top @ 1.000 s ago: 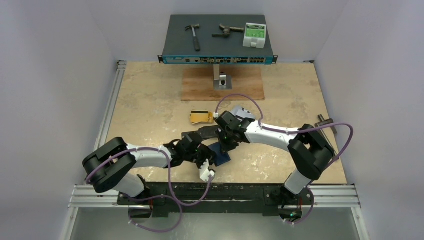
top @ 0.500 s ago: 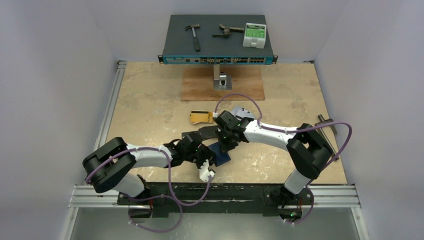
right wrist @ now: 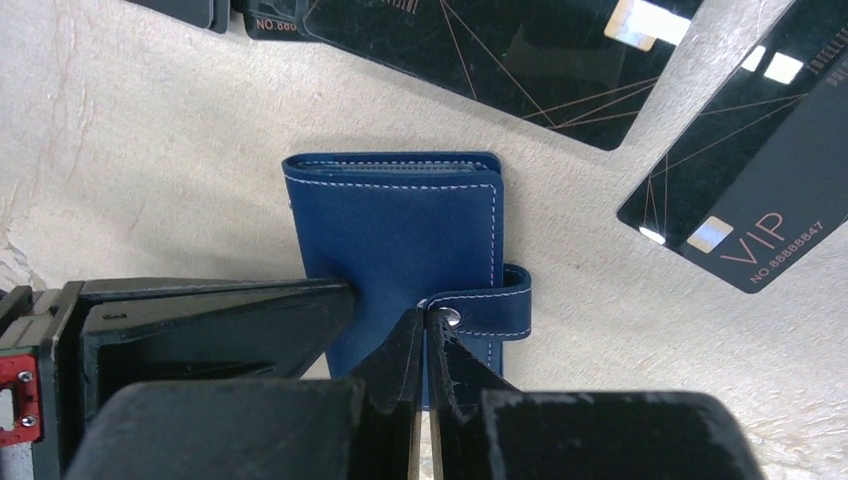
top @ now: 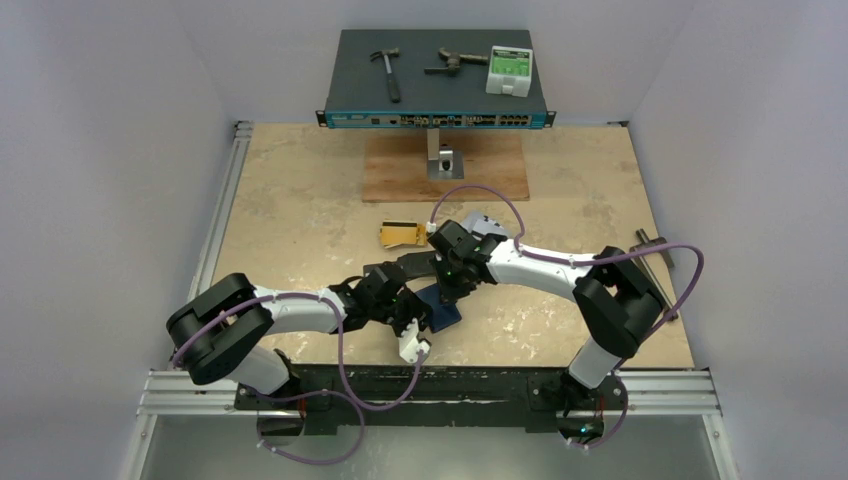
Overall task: Put the credit cards into the card holder
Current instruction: Close the card holder at the center of the board.
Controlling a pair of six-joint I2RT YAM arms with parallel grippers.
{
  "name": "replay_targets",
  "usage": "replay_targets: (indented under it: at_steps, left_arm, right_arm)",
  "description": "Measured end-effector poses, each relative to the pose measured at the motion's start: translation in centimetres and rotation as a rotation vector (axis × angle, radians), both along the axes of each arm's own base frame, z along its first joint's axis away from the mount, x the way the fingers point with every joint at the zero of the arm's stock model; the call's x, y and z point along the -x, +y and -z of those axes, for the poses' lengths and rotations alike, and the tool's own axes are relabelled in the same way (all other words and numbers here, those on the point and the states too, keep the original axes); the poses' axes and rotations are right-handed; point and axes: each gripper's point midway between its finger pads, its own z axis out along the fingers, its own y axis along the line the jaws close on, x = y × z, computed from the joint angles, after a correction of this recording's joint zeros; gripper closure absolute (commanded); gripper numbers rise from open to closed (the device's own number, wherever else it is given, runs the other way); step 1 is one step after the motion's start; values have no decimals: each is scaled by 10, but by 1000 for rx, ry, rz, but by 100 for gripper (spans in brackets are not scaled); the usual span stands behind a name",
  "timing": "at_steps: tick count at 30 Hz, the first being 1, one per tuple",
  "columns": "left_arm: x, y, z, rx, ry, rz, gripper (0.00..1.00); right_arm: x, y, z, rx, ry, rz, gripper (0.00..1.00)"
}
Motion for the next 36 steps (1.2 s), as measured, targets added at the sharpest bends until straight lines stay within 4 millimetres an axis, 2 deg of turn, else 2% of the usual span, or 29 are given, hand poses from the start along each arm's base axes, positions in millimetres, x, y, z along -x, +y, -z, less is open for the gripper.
replay_targets:
  at_steps: [13, 21, 24, 27, 31, 36]
  left_arm:
    - [0, 0, 0, -6, 4, 1, 97]
    - [0, 0, 0, -6, 3, 1, 98]
    - [0, 0, 0, -6, 4, 0, 98]
    - [0, 0, 0, -6, 4, 0, 97]
    - [0, 0, 1, -6, 4, 1, 98]
    - [0, 0, 1, -6, 4, 0, 98]
  right_arm:
    - [-6, 5, 1, 8, 1, -2, 100]
    - [-3, -1, 0, 23, 4, 1, 99]
    - [-4, -9, -3, 58, -11, 12, 73]
    - [-8, -16, -10, 106, -45, 21, 61]
    - [-16, -16, -23, 174, -123, 16, 57]
    - [-12, -5, -27, 217, -170, -24, 56]
